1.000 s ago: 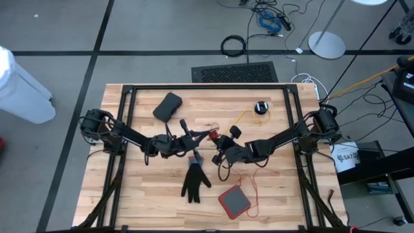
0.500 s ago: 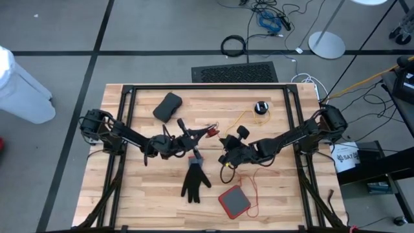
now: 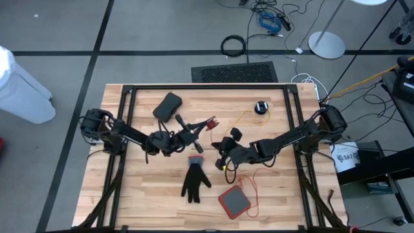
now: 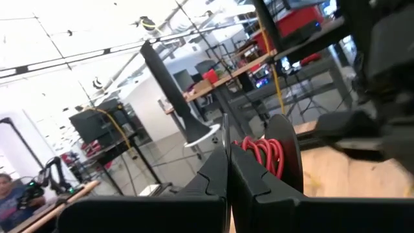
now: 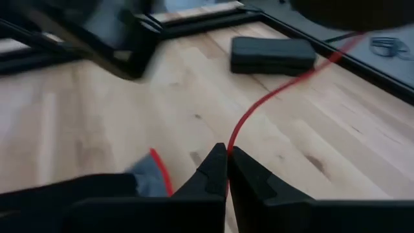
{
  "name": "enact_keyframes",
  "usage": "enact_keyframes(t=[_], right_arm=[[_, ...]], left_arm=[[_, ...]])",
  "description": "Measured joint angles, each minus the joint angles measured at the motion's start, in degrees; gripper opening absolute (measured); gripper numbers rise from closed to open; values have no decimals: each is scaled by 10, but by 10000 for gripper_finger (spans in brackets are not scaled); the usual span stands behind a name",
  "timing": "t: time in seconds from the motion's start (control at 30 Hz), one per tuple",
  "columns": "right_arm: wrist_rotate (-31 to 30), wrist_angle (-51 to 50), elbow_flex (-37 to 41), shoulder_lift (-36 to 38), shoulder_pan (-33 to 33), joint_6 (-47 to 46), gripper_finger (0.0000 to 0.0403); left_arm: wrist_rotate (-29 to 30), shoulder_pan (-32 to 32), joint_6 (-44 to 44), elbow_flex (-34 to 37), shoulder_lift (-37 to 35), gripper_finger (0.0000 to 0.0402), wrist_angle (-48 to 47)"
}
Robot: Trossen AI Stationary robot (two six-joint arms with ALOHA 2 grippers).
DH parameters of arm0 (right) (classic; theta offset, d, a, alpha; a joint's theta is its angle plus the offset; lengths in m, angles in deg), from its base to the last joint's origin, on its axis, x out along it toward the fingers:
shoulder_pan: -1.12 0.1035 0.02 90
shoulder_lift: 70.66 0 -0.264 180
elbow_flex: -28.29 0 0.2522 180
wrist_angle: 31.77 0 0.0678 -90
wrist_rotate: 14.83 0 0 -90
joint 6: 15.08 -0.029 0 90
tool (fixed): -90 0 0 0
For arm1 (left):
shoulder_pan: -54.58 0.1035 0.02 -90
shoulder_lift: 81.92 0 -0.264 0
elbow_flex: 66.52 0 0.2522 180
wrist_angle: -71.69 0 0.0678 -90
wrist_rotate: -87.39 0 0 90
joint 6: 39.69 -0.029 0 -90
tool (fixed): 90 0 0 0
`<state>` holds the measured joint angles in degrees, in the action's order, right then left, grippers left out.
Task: Coil cords
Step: Coil the red wire onto the black spool
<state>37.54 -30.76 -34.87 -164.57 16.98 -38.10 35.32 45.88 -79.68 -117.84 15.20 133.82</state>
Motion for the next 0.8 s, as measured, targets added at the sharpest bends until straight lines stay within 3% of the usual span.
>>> enact_keyframes(t=[0.53, 0.8], right_arm=[[38, 78, 0, 0, -1, 34, 0], [52, 62, -32, 0, -5, 62, 0]], left_arm=[[-15, 12, 35, 0, 0, 0, -60], [-18, 12, 52, 0, 0, 0, -60]])
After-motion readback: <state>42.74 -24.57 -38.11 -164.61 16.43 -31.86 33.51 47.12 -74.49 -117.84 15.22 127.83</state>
